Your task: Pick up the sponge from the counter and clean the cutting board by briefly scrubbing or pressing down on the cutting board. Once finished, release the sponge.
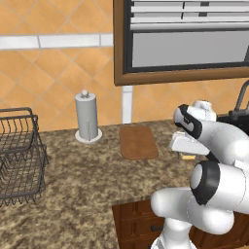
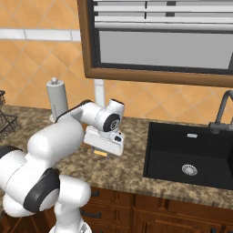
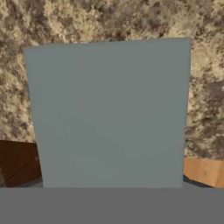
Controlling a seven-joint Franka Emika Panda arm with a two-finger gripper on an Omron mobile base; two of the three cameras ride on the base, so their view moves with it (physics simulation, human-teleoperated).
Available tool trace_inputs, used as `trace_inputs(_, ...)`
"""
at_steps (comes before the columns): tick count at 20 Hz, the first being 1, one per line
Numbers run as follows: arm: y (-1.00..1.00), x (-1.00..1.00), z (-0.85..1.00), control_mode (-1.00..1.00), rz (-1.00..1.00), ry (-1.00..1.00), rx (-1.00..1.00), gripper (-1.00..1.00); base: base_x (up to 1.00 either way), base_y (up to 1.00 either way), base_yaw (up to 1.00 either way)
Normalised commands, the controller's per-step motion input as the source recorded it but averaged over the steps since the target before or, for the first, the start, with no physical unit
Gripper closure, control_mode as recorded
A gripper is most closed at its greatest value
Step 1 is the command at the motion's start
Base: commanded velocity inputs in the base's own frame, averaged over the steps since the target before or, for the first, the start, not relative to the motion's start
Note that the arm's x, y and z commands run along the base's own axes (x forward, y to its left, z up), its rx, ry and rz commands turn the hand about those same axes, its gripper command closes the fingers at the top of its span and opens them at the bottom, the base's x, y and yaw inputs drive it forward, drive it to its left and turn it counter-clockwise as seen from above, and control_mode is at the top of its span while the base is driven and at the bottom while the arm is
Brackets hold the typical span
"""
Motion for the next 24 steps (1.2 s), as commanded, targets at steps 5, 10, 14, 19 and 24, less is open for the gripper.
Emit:
trace_inputs(5, -0.17, 0.02, 0.03, -1.0, -0.1, -0.03, -0.01, 1.0, 0.0, 0.0, 0.0)
trace_inputs(10, -0.03, 0.28, -0.11, -1.0, -0.05, 0.0, -0.01, 1.0, 0.0, 0.0, 0.0)
trace_inputs(14, -0.1, 0.29, -0.29, -1.0, -0.04, 0.0, -0.01, 1.0, 0.0, 0.0, 0.0)
trace_inputs(19, -0.14, 0.33, -0.23, -1.0, -0.04, 0.0, 0.0, 1.0, 0.0, 0.0, 0.0)
trace_inputs(24, -0.11, 0.35, -0.25, -1.0, -0.04, 0.0, 0.0, 1.0, 0.0, 0.0, 0.0)
